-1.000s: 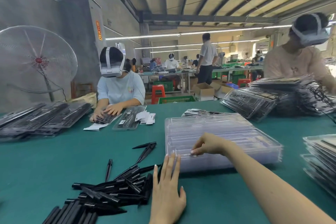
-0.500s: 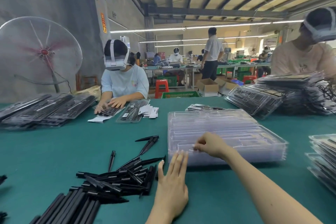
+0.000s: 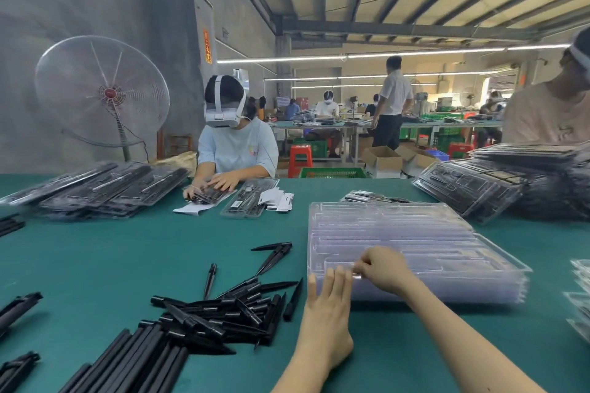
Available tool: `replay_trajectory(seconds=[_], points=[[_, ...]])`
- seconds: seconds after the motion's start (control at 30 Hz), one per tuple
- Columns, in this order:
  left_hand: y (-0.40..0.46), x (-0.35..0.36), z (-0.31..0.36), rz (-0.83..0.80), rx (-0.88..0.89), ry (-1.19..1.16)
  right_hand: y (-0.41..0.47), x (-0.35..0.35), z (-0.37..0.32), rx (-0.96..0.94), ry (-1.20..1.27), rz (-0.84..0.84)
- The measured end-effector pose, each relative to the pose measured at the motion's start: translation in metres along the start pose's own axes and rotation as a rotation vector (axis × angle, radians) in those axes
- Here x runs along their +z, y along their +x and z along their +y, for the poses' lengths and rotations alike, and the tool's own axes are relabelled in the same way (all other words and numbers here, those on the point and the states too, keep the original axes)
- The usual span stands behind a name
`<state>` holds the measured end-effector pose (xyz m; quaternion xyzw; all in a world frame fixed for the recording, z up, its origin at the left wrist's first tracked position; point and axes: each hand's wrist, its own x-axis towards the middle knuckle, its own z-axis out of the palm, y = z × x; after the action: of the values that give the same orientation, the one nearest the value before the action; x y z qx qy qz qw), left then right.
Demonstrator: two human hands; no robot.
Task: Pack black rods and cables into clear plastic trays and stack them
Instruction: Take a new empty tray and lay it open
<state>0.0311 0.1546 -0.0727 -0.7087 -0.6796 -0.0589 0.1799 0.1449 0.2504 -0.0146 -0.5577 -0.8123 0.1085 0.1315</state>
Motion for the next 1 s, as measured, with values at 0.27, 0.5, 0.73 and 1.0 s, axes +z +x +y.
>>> replay_trajectory(seconds=[0.27, 0.5, 0.73, 1.0], points=[[-0.003, 0.004, 0.01, 0.003, 0.027, -0.125, -0.001, 0.001, 0.001, -0.047, 0.036, 0.046], [-0.008, 0.0, 0.012, -0.009, -0.016, -0.118, -0.002, -0.012, -0.007, -0.052, 0.163, 0.294], [-0.001, 0.008, 0.01, -0.009, -0.011, -0.052, 0.024, -0.087, -0.017, -0.213, 0.184, 0.435], [0.017, -0.004, 0.005, 0.07, 0.01, -0.137, -0.017, 0.001, 0.021, -0.393, -0.393, 0.201]])
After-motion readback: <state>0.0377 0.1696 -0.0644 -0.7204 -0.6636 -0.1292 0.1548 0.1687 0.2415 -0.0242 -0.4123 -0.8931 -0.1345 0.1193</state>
